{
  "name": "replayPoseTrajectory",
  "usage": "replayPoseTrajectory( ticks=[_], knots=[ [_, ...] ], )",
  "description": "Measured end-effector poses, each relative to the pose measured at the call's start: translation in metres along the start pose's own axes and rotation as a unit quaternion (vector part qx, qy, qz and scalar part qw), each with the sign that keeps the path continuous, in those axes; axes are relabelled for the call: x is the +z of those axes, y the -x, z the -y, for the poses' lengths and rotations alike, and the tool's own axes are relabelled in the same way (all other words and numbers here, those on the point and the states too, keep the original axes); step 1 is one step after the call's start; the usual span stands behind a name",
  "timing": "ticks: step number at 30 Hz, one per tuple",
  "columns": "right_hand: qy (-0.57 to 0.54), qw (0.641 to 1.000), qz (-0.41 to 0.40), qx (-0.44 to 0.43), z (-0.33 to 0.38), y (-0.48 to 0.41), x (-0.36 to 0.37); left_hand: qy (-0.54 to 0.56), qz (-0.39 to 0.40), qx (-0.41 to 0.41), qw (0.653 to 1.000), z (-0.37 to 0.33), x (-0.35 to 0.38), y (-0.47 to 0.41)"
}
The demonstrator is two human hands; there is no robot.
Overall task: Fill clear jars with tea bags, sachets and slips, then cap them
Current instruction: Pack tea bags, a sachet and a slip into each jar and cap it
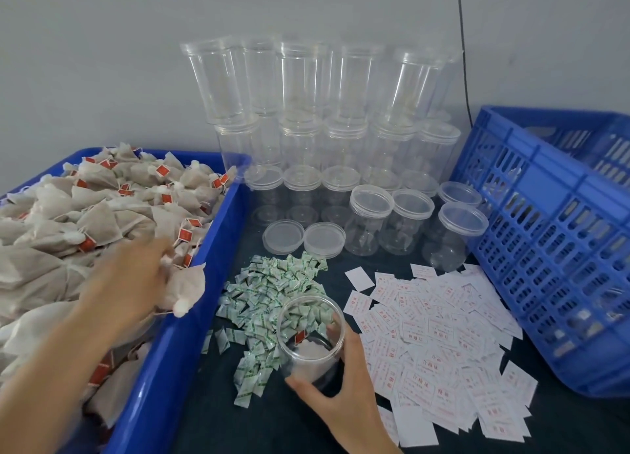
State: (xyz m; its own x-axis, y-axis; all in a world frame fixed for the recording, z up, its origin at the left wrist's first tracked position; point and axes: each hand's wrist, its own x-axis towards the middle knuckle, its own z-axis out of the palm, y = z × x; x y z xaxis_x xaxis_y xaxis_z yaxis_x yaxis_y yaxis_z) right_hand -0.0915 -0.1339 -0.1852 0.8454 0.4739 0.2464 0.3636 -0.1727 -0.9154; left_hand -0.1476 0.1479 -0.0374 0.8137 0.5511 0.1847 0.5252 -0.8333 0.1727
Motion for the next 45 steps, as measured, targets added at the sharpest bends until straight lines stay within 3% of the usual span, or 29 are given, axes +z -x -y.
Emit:
replayPoseTrajectory(
  ticks=[2,3,12,15,18,22,25,32,38,42,45],
  knots=[
    [0.001,1.000,-0.003,-0.004,0.001,0.000,0.000,-0.123,0.079,0.023,0.989,0.012,0.008,0.003],
    [-0.001,1.000,-0.004,-0.006,0.001,0.000,-0.001,-0.129,0.079,0.031,0.988,0.015,0.011,0.004],
    [-0.003,1.000,-0.001,0.002,-0.002,-0.001,0.000,0.097,-0.071,0.002,0.993,0.011,0.015,0.006],
    [0.002,1.000,0.001,-0.001,-0.001,-0.001,0.000,0.245,-0.139,-0.033,0.959,0.015,0.014,0.001],
    [0.000,1.000,0.001,-0.002,-0.001,-0.001,0.000,0.317,-0.231,-0.027,0.919,0.010,0.000,0.000],
    [0.000,1.000,0.000,-0.002,-0.001,-0.001,0.000,0.359,-0.262,-0.007,0.896,-0.012,-0.019,0.002],
    [-0.001,1.000,-0.001,-0.005,-0.002,-0.001,0.000,0.401,-0.205,0.003,0.893,-0.038,-0.023,0.009],
    [-0.002,1.000,0.003,-0.008,-0.002,-0.001,0.000,0.499,0.083,0.114,0.855,-0.108,-0.014,0.049],
    [-0.011,1.000,0.006,-0.003,-0.002,-0.001,0.001,0.446,0.145,0.138,0.872,-0.114,-0.002,0.055],
    [-0.011,1.000,0.002,-0.007,-0.001,-0.001,0.000,0.400,0.025,0.108,0.910,-0.079,-0.008,0.031],
    [-0.015,1.000,0.005,-0.003,0.002,-0.001,0.000,0.160,-0.061,0.047,0.984,-0.034,0.003,0.002]
  ],
)
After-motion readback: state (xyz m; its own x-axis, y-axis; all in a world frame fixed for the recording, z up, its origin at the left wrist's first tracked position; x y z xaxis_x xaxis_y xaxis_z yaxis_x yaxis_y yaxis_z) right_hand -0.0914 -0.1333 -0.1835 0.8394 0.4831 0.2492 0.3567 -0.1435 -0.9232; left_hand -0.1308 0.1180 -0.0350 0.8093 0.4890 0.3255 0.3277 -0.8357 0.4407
